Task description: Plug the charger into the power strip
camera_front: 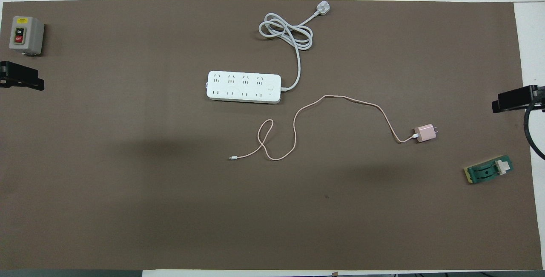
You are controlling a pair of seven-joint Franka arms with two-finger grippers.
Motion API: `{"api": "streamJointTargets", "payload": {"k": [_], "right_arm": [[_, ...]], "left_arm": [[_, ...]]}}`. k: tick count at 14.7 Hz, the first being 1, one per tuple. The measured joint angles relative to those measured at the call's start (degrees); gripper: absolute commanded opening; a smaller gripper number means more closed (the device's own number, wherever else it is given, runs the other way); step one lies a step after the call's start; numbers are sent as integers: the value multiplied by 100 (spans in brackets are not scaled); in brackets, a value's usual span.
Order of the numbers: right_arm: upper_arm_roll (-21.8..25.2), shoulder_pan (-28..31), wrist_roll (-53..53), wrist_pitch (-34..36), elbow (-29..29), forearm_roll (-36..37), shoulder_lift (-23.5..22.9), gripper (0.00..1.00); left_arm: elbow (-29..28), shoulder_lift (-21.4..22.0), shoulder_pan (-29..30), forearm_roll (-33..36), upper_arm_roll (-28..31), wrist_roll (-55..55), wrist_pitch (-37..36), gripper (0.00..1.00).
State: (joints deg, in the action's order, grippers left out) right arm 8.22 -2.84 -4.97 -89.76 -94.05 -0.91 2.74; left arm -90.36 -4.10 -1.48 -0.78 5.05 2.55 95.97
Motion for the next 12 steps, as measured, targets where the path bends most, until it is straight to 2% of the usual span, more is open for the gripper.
{"api": "streamJointTargets", "payload": {"k": [12], "right_arm": [[-80, -1, 1, -150, -6, -25, 0, 100]], "left_arm": [[0, -38, -54, 0, 3, 0, -33, 100]]}}
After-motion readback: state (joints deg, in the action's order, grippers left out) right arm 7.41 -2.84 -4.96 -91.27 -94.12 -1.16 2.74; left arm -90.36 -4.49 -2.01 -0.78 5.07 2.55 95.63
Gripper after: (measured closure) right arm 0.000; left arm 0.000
